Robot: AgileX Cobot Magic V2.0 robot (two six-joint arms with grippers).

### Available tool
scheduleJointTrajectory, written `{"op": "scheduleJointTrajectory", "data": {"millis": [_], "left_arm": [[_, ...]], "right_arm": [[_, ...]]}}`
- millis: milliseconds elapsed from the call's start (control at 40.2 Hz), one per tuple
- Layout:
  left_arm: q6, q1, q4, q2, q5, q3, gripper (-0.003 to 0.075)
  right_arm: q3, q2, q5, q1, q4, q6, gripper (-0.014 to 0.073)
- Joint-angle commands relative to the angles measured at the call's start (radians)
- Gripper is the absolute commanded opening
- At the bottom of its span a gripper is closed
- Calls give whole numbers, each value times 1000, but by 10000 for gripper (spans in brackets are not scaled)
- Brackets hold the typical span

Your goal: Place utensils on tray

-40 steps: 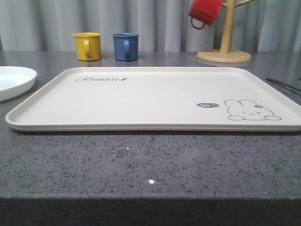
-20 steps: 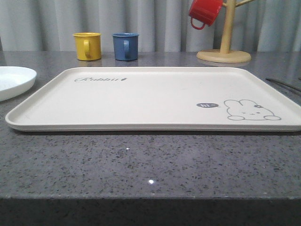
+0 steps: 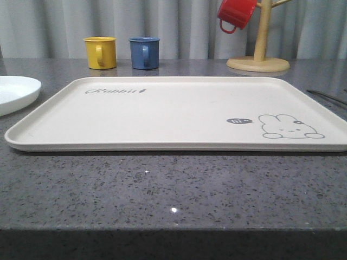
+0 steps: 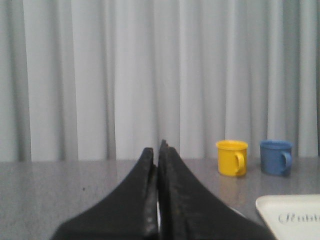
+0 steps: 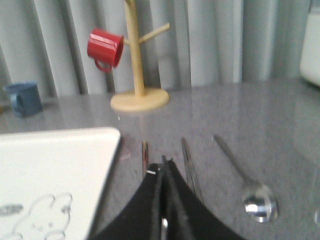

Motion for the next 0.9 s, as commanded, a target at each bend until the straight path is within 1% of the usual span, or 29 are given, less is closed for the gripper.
{"op": "scheduleJointTrajectory", "data": {"millis": [0, 124, 249, 373, 473, 522, 572, 597, 622, 647, 672, 697, 722, 746, 771, 796, 821, 871], "left_arm": [[-7, -8, -2, 67, -3, -136, -19], [-7, -8, 26, 223, 166, -276, -19], [-7, -8, 60, 360, 268, -374, -18], [-7, -8, 60, 397, 262, -404, -18], [-7, -8, 56, 395, 257, -404, -5], [-7, -8, 52, 395, 265, -404, 50], [-7, -8, 49, 395, 269, -404, 140], [-7, -8, 49, 395, 269, -404, 230], [-7, -8, 47, 395, 269, -404, 293], [-7, -8, 45, 395, 269, -404, 379], [-7, -8, 45, 395, 267, -404, 442], [-7, -8, 45, 395, 264, -404, 536], [-7, -8, 45, 395, 264, -404, 582], [-7, -8, 45, 395, 264, -404, 631], [-7, -8, 45, 395, 263, -404, 659], [-7, -8, 45, 395, 260, -404, 685], [-7, -8, 45, 395, 258, -404, 696], [-7, -8, 45, 395, 256, -404, 694]], "right_arm": [[-157, 23, 4, -7, -7, -9, -69], [-310, 137, 110, -7, -7, -9, -69], [-410, 281, 176, -7, -13, -9, -69], [-450, 364, 190, -7, -7, -9, -69], [-450, 370, 179, -7, -13, -9, -67], [-450, 369, 179, -7, -14, -9, -51], [-450, 369, 179, -7, -16, -9, -2], [-450, 369, 179, -7, -21, -9, 41], [-450, 369, 179, -7, -27, -9, 93], [-450, 369, 179, -7, -33, -9, 138], [-450, 369, 180, -7, -40, -9, 203], [-450, 369, 182, -7, -46, -9, 273], [-450, 369, 182, -7, -47, -9, 345], [-450, 369, 182, -7, -47, -9, 398], [-450, 369, 181, -7, -47, -9, 464], [-450, 369, 179, -7, -47, -9, 510], [-450, 369, 178, -7, -48, -9, 574], [-449, 369, 173, -7, -52, -9, 640]]}}
